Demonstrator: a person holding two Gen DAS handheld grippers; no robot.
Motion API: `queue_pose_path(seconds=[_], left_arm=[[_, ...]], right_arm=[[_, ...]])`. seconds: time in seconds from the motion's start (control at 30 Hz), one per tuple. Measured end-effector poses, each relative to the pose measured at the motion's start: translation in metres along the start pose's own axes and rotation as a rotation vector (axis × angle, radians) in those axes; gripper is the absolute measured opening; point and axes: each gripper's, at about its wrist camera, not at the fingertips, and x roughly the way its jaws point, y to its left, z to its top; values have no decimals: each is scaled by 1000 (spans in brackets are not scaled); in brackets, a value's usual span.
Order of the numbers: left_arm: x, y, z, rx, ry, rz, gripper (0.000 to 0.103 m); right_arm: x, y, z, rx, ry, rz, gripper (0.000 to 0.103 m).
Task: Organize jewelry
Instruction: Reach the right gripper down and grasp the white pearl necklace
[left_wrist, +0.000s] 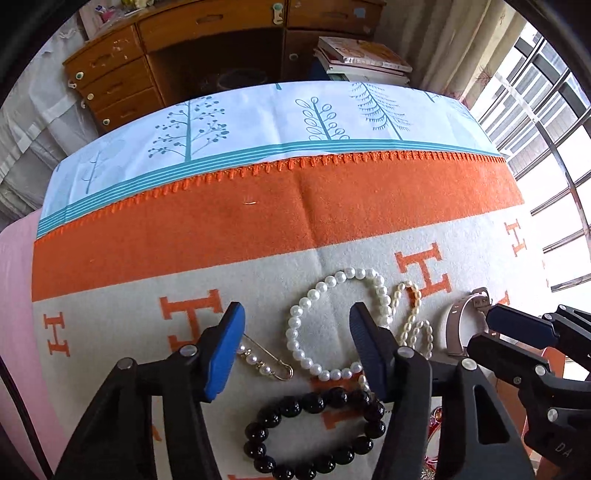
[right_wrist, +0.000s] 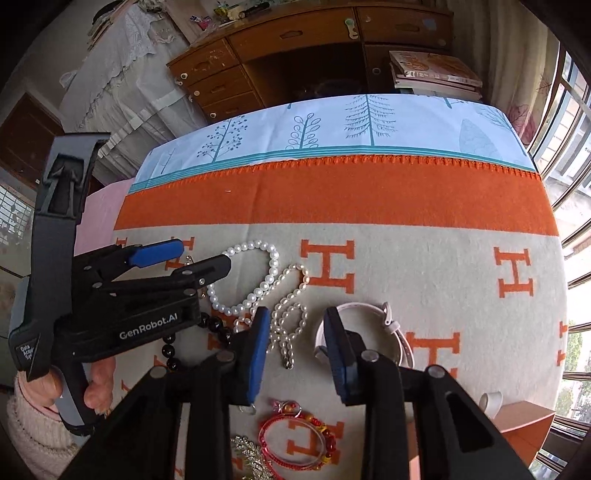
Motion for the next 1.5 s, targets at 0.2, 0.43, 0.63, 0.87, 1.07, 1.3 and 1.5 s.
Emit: queue_pose_path(seconds=[0.2, 0.43, 0.63, 0.87, 1.07, 1.3, 1.5], left_arm=[[17, -7, 5, 38, 57, 4, 37], [19, -16, 2, 57, 58, 2, 5], [7, 7, -7, -68, 16, -3, 5], [-47, 38, -20, -176, -101, -68, 5], [-95, 45, -28, -164, -181, -115, 5], [-113, 40, -37, -158, -180, -143, 5], [-114, 39, -41, -175, -180, -142, 5]], right_arm=[[7, -5, 5, 11, 10, 4, 30], [11, -6, 12, 23, 11, 14, 31], [23, -5, 20, 29, 29, 5, 31], [44, 8, 20, -2, 80, -15, 30], [47, 23, 10, -103, 148, -26, 30], [46, 47, -3, -312, 181, -46, 30], [57, 63, -11, -459, 202, -137, 30]])
